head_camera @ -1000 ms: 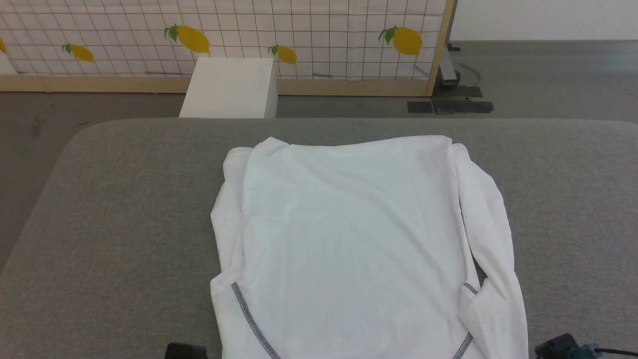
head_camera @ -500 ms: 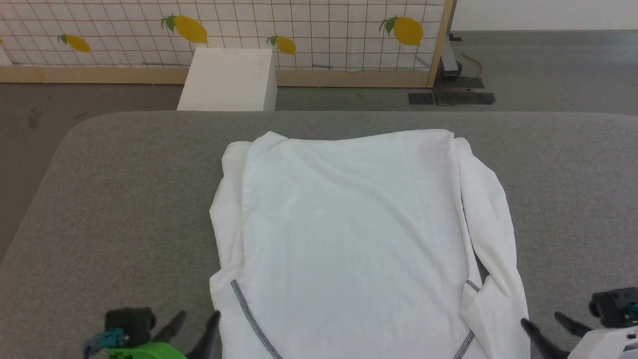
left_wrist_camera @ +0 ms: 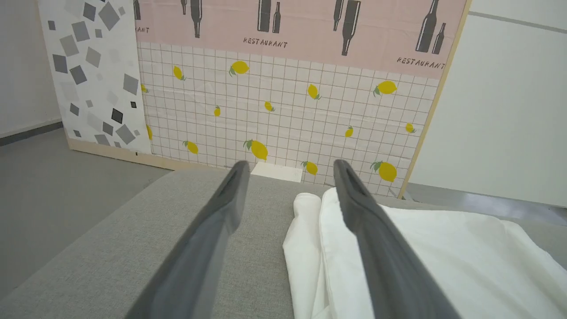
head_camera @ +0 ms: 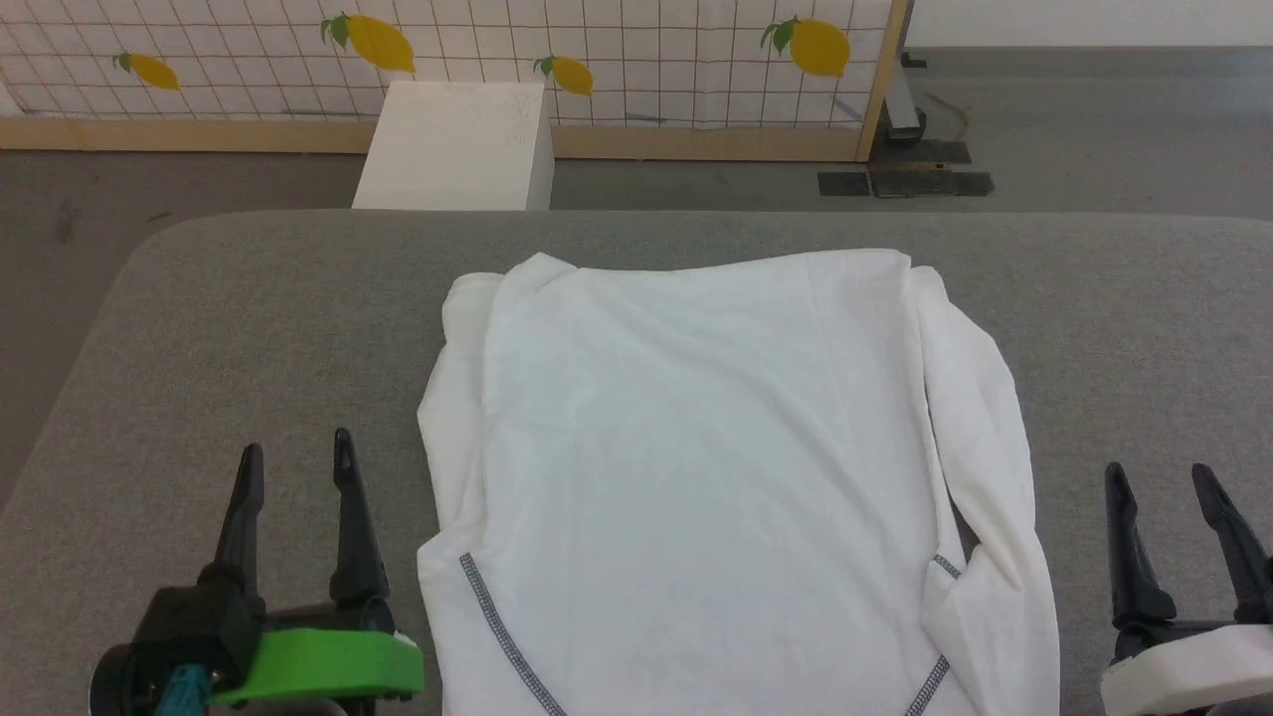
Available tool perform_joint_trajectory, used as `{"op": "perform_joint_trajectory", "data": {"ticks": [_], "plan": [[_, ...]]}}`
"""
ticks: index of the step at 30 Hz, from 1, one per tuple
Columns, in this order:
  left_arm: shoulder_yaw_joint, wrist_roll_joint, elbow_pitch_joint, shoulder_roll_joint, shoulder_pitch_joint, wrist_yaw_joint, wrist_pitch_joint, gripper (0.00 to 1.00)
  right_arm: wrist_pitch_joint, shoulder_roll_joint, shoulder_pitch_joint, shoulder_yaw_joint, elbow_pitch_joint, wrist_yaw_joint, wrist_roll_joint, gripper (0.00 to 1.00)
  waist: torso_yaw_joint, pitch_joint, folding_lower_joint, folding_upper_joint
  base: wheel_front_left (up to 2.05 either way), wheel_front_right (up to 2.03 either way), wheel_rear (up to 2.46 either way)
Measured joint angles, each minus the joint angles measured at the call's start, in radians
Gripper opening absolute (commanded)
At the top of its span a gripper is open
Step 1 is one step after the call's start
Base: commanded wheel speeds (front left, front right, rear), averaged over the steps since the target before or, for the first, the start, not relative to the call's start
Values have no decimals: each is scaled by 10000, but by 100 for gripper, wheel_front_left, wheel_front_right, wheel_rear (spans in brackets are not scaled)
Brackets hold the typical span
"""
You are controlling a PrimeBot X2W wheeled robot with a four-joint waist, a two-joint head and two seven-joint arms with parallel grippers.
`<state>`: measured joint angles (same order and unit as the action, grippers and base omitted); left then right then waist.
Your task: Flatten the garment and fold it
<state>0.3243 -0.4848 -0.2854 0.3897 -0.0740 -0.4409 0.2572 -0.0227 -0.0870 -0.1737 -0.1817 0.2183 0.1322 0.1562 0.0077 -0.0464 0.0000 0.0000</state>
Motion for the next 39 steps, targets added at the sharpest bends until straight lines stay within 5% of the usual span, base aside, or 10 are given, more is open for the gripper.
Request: {"op": "perform_joint_trajectory", "data": {"ticks": [6, 20, 31, 39], "plan": [[-675, 1962, 418, -1208, -733, 759, 6, 100, 1227, 316, -9, -79, -740, 0, -798, 100, -113, -2, 0, 0, 0, 0, 0], [-1992, 2834, 1034, -2658, -1557, 2343, 8, 100, 2180, 345, -85, 8, -1975, 0, -140, 100, -173, 238, 0, 0, 0, 0, 0], [-2429, 3016, 1484, -2190, -320, 3923, -140, 100, 2019, 347, 61, -10, -1256, -2, -199, 100, -110, -361, 0, 0, 0, 0, 0], [-2483, 2222, 1877, -1091, 2994, 4976, -2709, 100, 1848, 359, 848, 111, -61, -2, -234, 100, -131, -1582, 0, 0, 0, 0, 0]]}}
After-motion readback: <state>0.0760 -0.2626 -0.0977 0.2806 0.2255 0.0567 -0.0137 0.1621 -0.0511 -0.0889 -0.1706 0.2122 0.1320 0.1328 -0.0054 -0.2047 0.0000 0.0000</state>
